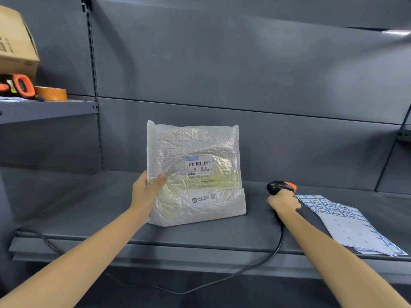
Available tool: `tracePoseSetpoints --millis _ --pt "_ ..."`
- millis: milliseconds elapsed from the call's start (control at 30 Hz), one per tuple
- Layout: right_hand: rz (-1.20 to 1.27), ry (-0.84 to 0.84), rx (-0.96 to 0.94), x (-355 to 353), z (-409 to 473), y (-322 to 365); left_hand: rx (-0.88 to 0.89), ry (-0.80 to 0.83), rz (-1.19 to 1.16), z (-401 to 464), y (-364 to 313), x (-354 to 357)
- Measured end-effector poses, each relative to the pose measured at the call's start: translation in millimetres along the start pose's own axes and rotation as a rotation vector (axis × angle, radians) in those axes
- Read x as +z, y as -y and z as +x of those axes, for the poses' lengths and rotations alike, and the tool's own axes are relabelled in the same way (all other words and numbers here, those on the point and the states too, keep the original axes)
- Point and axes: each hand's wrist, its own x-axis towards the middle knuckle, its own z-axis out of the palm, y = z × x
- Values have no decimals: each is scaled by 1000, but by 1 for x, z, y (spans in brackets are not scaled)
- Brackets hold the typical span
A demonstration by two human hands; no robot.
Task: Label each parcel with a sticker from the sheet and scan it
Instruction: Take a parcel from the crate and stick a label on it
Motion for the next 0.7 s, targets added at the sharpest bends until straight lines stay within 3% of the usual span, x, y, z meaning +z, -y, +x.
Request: tracePoseSetpoints --millis 167,267,467,700 --pt "566 13 -145 -23 -55 17 -11 20 -8 -4 0 7" --pt "862 176 -340 -26 -111 13 -21 15 31 -8 3 13" --pt "916 495 -545 -7 -188 -10 -10 -1 18 -14 5 22" --pt "958 556 -523 -3 -197 -6 -21 7 -2 -17 3 25"
